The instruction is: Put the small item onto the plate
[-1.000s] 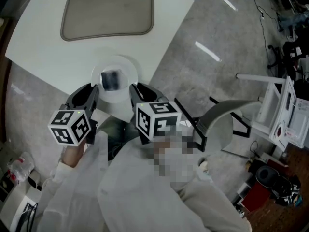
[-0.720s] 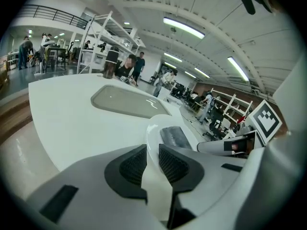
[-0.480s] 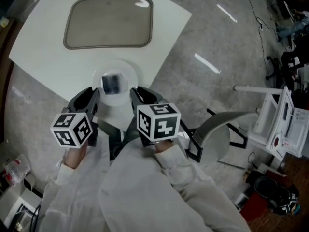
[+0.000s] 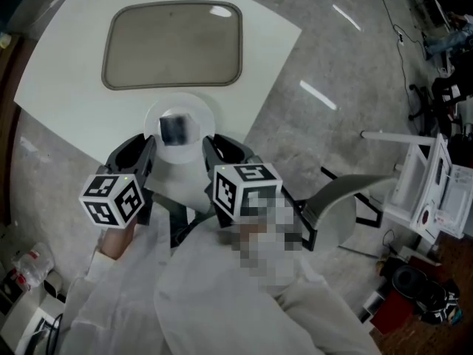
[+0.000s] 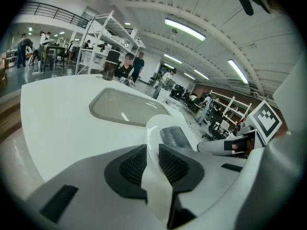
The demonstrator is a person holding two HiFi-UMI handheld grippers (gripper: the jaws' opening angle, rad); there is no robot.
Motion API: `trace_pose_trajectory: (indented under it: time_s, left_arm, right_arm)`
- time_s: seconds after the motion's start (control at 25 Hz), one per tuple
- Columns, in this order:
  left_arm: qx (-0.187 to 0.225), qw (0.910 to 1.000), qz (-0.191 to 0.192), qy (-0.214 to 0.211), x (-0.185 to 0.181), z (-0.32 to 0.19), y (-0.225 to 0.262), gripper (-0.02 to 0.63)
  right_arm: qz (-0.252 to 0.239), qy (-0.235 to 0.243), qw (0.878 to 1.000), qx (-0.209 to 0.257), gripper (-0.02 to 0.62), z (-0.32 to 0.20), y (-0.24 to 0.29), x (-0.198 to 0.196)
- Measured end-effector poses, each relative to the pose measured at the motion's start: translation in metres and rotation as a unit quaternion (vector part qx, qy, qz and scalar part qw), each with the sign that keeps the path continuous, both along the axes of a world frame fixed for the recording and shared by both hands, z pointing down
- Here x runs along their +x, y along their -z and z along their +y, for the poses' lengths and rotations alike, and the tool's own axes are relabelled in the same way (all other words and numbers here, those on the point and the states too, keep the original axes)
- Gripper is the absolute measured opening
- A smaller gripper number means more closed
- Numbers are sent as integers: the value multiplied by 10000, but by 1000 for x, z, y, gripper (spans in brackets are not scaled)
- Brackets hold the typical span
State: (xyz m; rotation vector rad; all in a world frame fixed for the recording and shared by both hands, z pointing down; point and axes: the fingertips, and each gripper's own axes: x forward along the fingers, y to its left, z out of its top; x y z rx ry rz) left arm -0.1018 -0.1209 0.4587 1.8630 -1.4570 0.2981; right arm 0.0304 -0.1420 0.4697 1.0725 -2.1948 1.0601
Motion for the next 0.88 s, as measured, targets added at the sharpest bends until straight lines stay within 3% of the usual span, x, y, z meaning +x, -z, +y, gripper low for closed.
trace_pose_trajectory:
  time_s: [0.88]
  left_arm:
    - [89, 9971, 185, -734, -67, -111, 0, 85]
  right_arm:
    - [-62, -756, 9971, 101, 75, -96, 6, -65]
